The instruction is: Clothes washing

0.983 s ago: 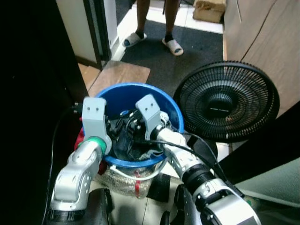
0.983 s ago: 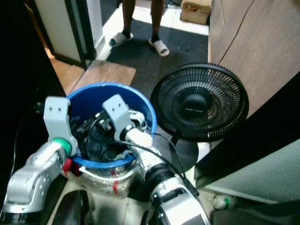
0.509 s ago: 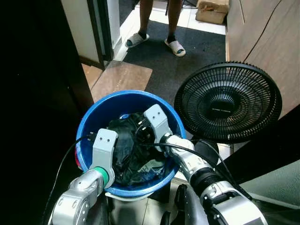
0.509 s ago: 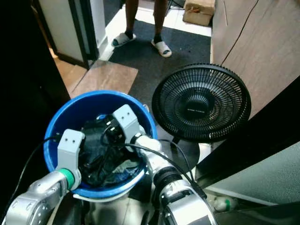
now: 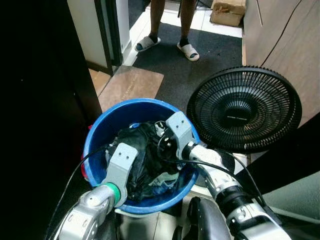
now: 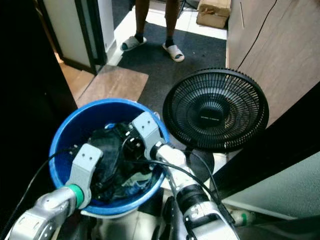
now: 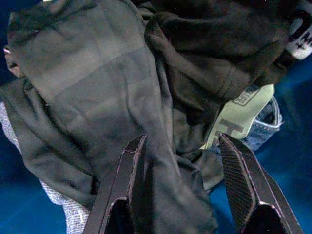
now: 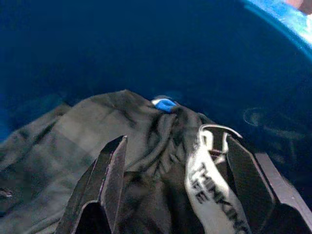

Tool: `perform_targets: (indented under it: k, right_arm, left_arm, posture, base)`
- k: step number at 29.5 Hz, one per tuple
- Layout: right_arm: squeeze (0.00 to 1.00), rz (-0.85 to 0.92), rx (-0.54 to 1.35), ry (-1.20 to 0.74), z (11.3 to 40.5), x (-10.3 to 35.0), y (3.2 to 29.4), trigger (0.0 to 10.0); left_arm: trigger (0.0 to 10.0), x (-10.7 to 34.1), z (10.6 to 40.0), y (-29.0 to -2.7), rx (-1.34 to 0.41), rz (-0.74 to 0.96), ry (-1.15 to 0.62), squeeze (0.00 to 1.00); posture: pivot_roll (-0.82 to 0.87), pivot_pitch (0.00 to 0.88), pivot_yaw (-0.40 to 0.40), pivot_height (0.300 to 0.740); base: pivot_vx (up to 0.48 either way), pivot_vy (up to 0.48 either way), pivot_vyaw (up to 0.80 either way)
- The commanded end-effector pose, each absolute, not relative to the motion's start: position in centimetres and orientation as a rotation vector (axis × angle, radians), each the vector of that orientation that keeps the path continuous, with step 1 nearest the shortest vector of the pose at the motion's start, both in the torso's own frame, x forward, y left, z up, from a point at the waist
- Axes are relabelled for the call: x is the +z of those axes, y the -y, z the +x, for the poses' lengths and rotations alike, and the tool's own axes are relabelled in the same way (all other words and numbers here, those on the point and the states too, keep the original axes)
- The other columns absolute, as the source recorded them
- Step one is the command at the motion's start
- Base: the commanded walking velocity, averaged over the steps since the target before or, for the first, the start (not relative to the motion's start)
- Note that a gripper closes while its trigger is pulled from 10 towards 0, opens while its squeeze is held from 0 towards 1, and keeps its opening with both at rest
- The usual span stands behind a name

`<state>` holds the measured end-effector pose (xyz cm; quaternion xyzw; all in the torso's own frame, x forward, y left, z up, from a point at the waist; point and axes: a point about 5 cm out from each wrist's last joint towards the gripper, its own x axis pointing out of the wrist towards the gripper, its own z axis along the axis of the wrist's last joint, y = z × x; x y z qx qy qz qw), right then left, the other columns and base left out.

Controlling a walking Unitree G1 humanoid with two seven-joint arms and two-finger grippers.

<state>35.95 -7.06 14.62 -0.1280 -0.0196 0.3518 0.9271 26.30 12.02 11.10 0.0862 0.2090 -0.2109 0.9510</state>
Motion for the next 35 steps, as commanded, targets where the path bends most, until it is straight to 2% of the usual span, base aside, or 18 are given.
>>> perform_targets:
  k: [1,14,23,28,29,35]
  right_arm:
    - [0.0,-0.251,0.72,0.0,35.5,13.7,7.9,10.0]
    - [0.0,-0.236,0.749,-0.067,33.9,11.8,8.6,10.0]
    - [0.0,-0.272,0.744,-0.235,32.9,8.4,8.6,10.0]
    - [0.0,-0.34,0.774,-0.331,32.2,6.7,8.6,10.0]
    - [0.0,-0.411,0.8,-0.377,31.9,6.0,8.9,10.0]
    - [0.0,-0.589,0.917,-0.487,30.9,4.4,10.3,10.0]
  left_arm:
    - [10.0,8.8,25.4,-12.2,-0.438,0.2,-0.535,0.0]
    - [10.0,7.7,25.9,-11.4,-0.427,0.217,-0.569,0.0]
    - [10.0,8.1,26.5,-10.8,-0.427,0.177,-0.557,0.0]
    - [10.0,8.2,26.6,-10.8,-0.427,0.164,-0.554,0.0]
    - [10.0,8.2,26.7,-10.7,-0.428,0.155,-0.555,0.0]
    - [10.0,8.2,26.7,-10.3,-0.436,0.134,-0.554,0.0]
  posture:
    - [0.14,0.22,-0.014,0.58]
    - [0.13,0.224,-0.006,0.58]
    - [0.12,0.223,-0.004,0.58]
    - [0.11,0.224,0.0,0.58]
    - [0.11,0.224,0.002,0.58]
    - [0.09,0.223,0.006,0.58]
  base:
    - [0.0,0.0,0.0]
    - [0.0,0.0,0.0]
    - [0.0,0.0,0.0]
    - [0.0,0.0,0.0]
    - [0.0,0.0,0.0]
    - [0.0,0.0,0.0]
